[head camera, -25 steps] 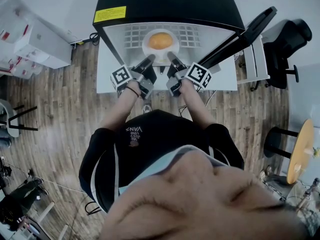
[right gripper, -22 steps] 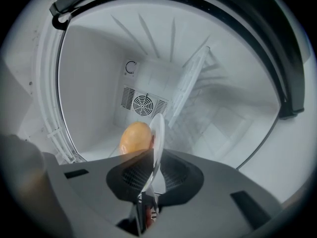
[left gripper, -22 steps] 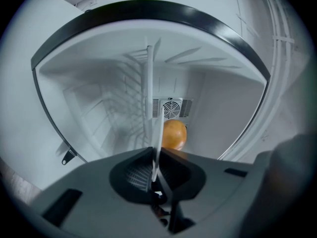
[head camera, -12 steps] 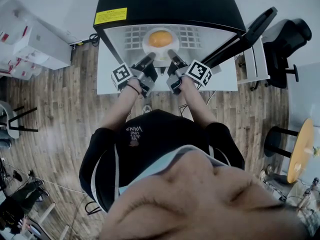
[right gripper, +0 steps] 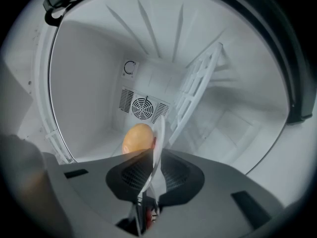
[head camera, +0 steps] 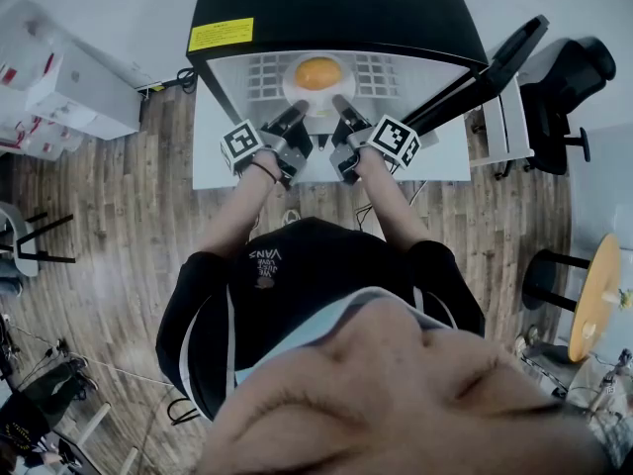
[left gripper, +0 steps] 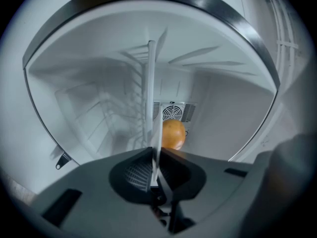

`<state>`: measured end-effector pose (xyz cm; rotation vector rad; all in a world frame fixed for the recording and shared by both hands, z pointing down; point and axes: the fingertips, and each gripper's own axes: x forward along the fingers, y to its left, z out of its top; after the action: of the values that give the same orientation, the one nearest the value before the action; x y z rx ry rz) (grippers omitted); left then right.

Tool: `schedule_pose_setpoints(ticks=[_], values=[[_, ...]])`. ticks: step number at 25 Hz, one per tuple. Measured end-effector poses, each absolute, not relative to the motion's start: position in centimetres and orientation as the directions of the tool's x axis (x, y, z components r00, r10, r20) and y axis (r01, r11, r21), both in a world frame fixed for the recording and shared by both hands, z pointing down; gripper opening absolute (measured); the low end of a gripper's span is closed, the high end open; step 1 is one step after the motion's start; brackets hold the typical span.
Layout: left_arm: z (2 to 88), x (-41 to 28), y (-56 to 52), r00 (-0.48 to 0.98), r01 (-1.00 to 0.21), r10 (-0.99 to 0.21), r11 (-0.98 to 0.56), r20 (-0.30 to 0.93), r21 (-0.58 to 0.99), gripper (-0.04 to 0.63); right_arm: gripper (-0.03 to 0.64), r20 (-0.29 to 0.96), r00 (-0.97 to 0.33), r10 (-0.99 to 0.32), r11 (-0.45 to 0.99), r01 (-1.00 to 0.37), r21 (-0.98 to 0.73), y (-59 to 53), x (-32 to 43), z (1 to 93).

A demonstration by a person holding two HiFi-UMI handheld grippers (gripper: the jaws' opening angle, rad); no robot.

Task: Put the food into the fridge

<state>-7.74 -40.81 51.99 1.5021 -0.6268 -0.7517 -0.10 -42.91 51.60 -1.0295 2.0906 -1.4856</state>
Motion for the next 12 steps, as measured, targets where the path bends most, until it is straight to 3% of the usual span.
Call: schedule_pose_setpoints(ticks=[12], values=[[51.61,-7.84,-41.46,0.63,0.07,-0.768,-0.093,-0.116,0.993,0.028,0.061,0.089,-0.662,-0.744,0.187,-0.334,-0.924,-43.09,-0.18,51.35]])
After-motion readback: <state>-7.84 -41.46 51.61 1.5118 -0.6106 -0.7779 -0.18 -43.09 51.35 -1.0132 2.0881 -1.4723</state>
